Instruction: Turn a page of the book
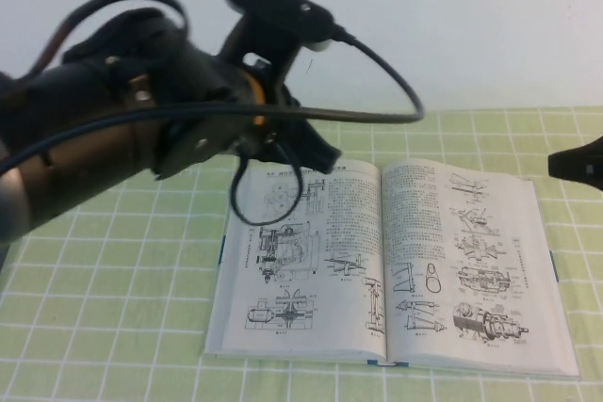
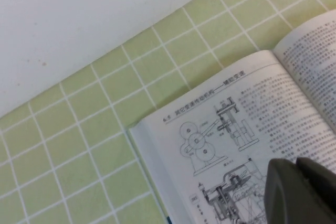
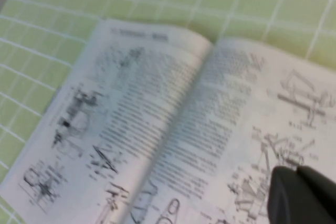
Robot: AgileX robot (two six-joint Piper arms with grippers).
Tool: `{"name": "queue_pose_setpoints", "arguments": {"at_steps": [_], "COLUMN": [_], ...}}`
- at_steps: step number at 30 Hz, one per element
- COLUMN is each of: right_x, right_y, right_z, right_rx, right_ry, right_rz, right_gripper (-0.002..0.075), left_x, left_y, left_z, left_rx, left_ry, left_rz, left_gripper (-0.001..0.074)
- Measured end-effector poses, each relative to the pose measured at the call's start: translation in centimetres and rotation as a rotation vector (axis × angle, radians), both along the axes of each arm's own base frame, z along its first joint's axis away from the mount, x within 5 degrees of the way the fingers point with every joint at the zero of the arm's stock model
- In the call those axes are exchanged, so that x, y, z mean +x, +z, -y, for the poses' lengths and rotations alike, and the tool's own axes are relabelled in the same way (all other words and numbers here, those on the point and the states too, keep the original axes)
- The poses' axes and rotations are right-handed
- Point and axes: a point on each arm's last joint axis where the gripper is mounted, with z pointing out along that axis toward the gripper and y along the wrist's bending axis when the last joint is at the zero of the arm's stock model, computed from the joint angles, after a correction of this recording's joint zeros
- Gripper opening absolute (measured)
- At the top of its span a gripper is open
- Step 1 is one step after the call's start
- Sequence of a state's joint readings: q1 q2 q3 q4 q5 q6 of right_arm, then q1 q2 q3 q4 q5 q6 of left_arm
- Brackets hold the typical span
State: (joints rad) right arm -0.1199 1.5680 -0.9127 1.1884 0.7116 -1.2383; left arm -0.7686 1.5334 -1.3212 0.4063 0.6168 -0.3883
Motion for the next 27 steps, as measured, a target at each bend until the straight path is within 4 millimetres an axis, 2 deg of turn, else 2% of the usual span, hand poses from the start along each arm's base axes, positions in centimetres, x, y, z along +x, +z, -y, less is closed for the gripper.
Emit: {"name": "queue_pose_setpoints", "arguments": {"at_steps": [4, 8, 15, 19, 27], "right_x": [-2.8, -5.9, -10.7, -13.3, -18.4], "right_y": [3.4, 5.3, 5.8, 6.1, 7.6], "right_z": [-0.5, -0.7, -0.8, -1.0, -1.6], "right_rx": [-0.013, -0.021, -0.11, -0.13, -0.15], "right_ry": [0.014, -0.024, -0.052, -0.072, -0.084], "right_rz": [0.185, 0.34, 0.542, 0.649, 0.869], "right_gripper": [-0.0002, -0.0002, -0.0002, -0.0002, -0.0002], "left_x": [-1.6, -4.5, -9.5, -12.0, -16.4], "left_y": [-0.3, -0.4, -0.1, -1.0, -4.3], "left_z": [-3.6, -7.4, -11.6, -13.4, -17.0], "left_rx": [-0.038, -0.086, -0.222, -0.274, -0.362], "left_ry": [0.04, 0.069, 0.073, 0.084, 0.136], "left_rz": [0.001, 0.031, 0.148, 0.167, 0.207], "left_gripper": [-0.0004, -0.0004, -0.0004, -0.0004, -0.0004]}}
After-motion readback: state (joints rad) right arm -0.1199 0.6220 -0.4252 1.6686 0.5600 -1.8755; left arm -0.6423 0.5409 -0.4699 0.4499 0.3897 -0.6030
